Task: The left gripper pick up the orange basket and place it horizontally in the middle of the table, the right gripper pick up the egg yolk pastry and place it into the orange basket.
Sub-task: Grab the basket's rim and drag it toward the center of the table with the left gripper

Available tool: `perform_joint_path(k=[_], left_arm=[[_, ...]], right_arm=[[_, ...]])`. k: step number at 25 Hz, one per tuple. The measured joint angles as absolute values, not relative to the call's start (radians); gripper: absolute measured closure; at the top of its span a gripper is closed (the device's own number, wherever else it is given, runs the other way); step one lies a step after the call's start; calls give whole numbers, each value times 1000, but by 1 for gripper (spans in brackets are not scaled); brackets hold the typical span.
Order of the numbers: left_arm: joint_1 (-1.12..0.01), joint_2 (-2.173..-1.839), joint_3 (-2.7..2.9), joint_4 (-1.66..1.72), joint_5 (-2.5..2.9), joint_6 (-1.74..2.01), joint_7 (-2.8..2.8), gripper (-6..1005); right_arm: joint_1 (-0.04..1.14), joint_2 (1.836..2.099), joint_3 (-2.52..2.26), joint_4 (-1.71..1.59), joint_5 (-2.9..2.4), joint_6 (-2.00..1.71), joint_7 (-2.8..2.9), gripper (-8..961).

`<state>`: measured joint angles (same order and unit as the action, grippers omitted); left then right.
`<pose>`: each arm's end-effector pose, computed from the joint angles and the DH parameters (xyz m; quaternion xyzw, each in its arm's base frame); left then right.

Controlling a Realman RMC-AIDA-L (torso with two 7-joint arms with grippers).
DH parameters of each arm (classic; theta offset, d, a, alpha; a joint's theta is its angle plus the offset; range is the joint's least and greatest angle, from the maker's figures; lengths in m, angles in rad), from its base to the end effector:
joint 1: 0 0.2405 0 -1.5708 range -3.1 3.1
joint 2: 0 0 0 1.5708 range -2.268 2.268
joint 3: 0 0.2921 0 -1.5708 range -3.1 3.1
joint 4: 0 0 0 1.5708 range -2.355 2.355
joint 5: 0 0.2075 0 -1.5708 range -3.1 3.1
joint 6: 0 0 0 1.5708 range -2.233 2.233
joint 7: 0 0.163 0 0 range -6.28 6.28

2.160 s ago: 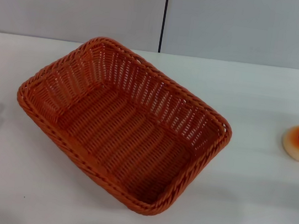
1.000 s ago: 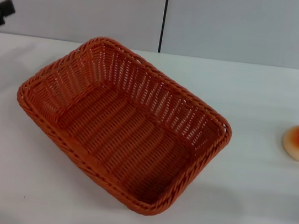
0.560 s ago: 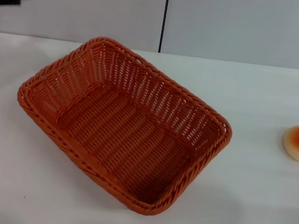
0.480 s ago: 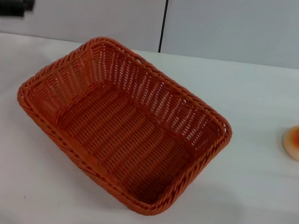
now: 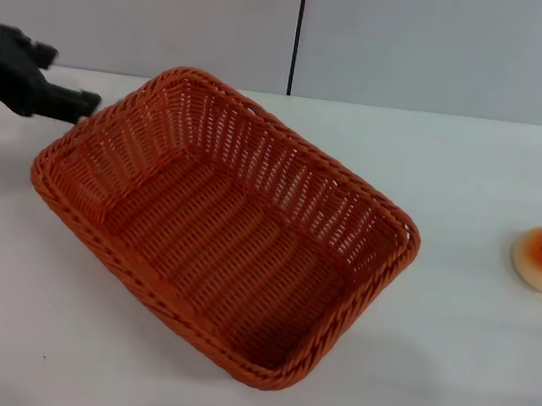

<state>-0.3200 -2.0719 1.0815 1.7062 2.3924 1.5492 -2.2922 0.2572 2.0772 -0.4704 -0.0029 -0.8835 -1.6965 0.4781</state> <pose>-0.2426 0.3447 0.0640 -0.9125 -0.2824 0.0289 0.2947 0.3813 0.2638 0.0391 -0.5758 0.2108 0.4566 0.6446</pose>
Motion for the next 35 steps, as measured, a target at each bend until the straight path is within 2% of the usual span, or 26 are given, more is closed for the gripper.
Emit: perform_joint_path(k=[17, 35], left_arm=[[-298, -2074, 1372, 1501, 2405, 1151, -2346, 249], [-287, -2072, 1374, 1454, 2492, 1075, -2360, 252]], right_arm=[[240, 2078, -482, 13, -891, -1753, 502, 406], [246, 2074, -480, 12, -891, -1749, 502, 410]])
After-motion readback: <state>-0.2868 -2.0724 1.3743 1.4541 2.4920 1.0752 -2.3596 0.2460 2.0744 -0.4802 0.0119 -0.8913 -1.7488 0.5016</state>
